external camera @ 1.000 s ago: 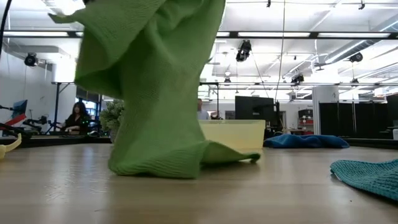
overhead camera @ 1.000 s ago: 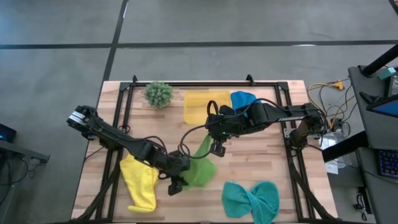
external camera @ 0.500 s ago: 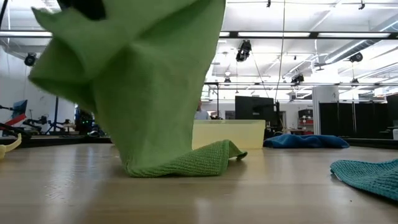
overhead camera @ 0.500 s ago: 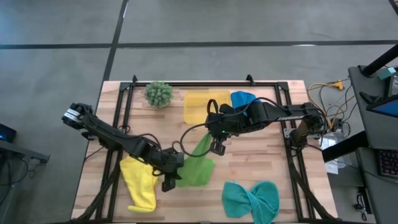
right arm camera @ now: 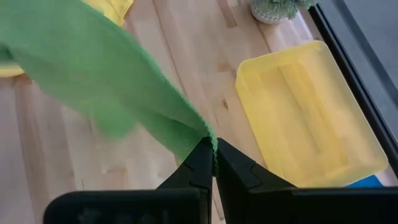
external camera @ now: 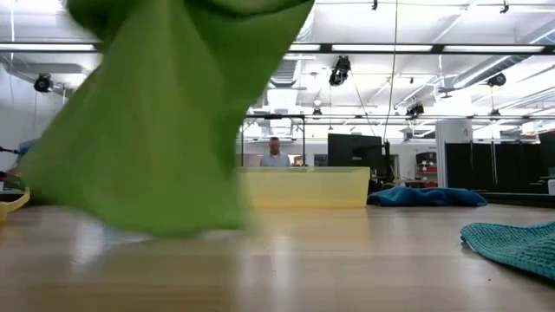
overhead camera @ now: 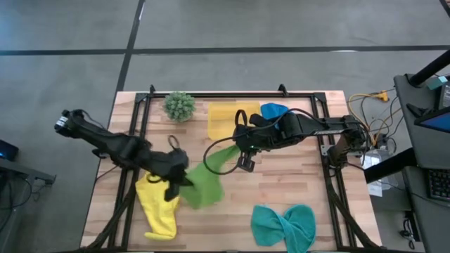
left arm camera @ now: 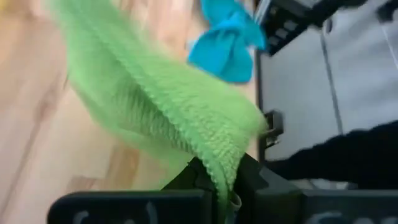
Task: Fold microfiber towels
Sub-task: Fold the green towel
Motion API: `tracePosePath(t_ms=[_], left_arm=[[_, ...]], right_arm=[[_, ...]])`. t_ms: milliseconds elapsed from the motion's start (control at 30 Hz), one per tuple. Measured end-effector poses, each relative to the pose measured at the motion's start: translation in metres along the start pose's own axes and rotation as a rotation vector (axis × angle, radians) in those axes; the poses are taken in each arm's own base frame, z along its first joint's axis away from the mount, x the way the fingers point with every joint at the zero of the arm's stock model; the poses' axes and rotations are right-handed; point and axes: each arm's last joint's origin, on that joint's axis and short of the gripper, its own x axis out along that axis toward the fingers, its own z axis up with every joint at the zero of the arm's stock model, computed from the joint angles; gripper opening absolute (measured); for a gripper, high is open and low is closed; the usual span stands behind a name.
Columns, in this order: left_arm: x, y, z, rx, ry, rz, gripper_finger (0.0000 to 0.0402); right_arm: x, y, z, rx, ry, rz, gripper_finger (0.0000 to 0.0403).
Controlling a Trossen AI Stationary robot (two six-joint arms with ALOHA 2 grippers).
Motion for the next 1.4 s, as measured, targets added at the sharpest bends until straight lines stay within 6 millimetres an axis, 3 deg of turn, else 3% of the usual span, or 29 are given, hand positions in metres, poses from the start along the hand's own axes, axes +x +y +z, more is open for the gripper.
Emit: tracePosePath(t_ms=[67,333,433,700,800,1033,1400], left_arm=[[-0.007,0.004,0.0,-0.014,0.045,0.078,0.0],[-0.013,-0.004,0.01,0.089,-0.004,0.007,0.0],[0.004,-0.002,0.008,0.09,0.025,0.038,0.0],[0.084,-0.003,-0.007,0.104,0.143,-0.021,0.0001],[0.105,-0.003,-0.011,0.093,0.146,-0.031,0.0022],[0.128,-0.002,-0.018,0.057,0.184,-0.069,0.0101],[0.128,-0.007,-0.011,-0.005,0.121,-0.128,0.0111]], right_arm=[[0.0,0.0,0.0,0.003,0.0,0.0,0.0008],[0.0,0.0,0.0,0.022,-0.004,0.002,0.0008],[0.0,0.0,0.001,0.027,-0.005,0.003,0.0008],[-0.001,0.003,0.0,0.04,-0.006,0.01,0.0008],[-0.001,0.004,-0.001,0.039,-0.004,0.015,0.0008],[-0.002,0.006,-0.001,0.036,-0.003,0.016,0.0008],[-0.001,0.005,-0.002,0.032,0.003,0.014,0.0008]])
